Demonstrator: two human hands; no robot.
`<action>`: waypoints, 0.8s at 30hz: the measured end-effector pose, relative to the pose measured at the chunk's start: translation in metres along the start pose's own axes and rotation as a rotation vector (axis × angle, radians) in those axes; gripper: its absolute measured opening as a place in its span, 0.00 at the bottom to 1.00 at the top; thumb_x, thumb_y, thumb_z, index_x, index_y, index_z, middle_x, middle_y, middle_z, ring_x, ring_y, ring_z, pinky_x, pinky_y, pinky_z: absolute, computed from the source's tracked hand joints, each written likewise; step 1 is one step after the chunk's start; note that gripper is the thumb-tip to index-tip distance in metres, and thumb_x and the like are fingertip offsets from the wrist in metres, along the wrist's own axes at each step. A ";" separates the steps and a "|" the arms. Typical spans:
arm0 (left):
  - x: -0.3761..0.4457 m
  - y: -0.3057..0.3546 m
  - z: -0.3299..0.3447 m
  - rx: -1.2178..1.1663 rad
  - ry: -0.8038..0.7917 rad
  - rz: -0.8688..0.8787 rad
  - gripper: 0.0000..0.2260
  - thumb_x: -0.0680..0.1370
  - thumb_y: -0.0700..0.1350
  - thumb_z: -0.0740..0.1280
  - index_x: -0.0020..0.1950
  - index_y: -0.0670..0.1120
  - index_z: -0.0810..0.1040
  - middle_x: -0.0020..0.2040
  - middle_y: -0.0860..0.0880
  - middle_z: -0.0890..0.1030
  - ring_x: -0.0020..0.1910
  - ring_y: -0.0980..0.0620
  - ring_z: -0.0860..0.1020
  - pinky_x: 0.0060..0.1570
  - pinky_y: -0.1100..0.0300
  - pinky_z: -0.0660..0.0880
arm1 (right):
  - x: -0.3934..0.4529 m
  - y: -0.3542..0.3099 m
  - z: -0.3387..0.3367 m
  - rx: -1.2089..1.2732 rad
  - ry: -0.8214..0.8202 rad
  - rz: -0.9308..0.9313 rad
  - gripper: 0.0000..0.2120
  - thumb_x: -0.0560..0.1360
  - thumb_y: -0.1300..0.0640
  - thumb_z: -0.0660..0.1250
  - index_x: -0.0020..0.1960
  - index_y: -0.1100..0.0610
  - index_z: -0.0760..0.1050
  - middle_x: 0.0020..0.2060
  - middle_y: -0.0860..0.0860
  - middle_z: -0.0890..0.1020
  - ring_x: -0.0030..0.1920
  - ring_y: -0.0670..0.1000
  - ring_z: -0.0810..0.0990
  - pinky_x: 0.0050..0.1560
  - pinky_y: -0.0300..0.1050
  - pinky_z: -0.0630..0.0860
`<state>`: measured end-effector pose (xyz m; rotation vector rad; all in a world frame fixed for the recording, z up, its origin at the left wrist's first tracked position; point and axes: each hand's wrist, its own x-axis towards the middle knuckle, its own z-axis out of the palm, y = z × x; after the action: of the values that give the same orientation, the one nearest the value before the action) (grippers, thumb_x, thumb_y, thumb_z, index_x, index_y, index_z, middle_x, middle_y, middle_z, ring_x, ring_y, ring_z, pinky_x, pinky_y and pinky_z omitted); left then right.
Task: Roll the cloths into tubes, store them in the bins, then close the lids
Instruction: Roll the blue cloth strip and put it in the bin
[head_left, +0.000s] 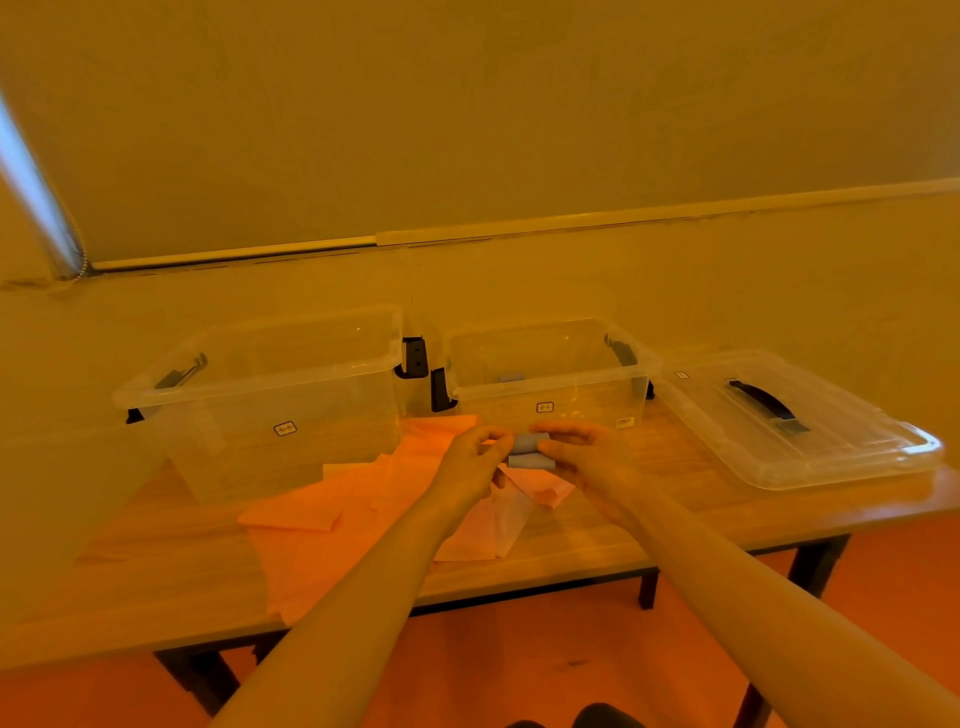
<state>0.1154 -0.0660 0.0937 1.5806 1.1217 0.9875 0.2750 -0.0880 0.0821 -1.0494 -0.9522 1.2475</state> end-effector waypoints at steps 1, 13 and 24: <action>0.000 -0.001 0.000 0.015 -0.004 0.006 0.03 0.81 0.43 0.62 0.51 0.48 0.75 0.37 0.48 0.76 0.30 0.55 0.71 0.23 0.71 0.64 | 0.000 0.000 0.000 -0.004 -0.008 -0.002 0.12 0.74 0.70 0.67 0.56 0.62 0.79 0.49 0.57 0.83 0.48 0.51 0.84 0.46 0.41 0.82; -0.002 -0.001 -0.001 0.016 -0.040 -0.032 0.04 0.81 0.45 0.62 0.55 0.51 0.75 0.41 0.50 0.78 0.33 0.56 0.73 0.27 0.67 0.66 | 0.001 -0.001 -0.001 -0.011 0.051 -0.006 0.12 0.73 0.70 0.68 0.56 0.64 0.78 0.47 0.57 0.82 0.46 0.51 0.83 0.44 0.39 0.82; 0.007 -0.006 0.002 0.036 0.011 0.080 0.12 0.82 0.41 0.60 0.64 0.50 0.74 0.48 0.48 0.77 0.36 0.55 0.73 0.25 0.72 0.66 | 0.007 -0.001 0.002 -0.194 0.110 -0.101 0.15 0.71 0.67 0.72 0.57 0.62 0.79 0.52 0.57 0.82 0.50 0.54 0.83 0.49 0.43 0.81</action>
<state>0.1175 -0.0583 0.0884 1.6616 1.0963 1.0345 0.2742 -0.0810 0.0837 -1.1938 -1.0433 1.0193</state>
